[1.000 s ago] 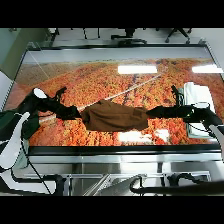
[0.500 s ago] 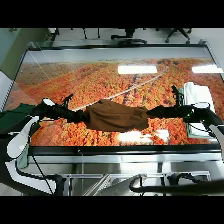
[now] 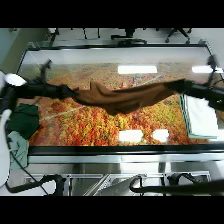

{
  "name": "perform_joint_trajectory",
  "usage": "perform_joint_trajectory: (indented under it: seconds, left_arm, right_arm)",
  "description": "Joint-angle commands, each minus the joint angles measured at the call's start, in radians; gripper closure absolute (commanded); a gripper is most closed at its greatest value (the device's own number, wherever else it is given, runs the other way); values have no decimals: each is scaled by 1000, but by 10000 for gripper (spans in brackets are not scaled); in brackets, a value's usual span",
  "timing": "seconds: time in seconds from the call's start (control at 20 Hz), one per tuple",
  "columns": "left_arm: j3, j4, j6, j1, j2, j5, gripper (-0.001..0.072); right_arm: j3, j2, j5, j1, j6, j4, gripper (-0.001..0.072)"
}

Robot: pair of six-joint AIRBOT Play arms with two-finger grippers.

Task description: Fold the shirts.

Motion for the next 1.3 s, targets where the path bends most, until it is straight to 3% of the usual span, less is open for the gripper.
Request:
perform_joint_trajectory:
  seconds: [0.0,0.3,0.55,0.85,1.05,1.25]
  left_arm:
    - [227,-1,-84,34,219,-55,696]
    - [457,2,-107,-19,471,61,696]
    - [249,2,-107,-78,519,58,696]
    - [-221,2,-96,-221,377,68,696]
    - [-453,2,-14,-293,207,184,696]
    - [-574,2,34,-285,36,274,696]
  right_arm:
    - [229,129,41,-85,8,130,690]
    - [440,304,-62,-86,-42,92,690]
    - [368,264,47,-85,33,29,691]
    - [-42,210,64,-28,33,-47,690]
    - [-358,151,-85,80,-28,-139,690]
    - [-450,16,-230,141,-64,-207,690]
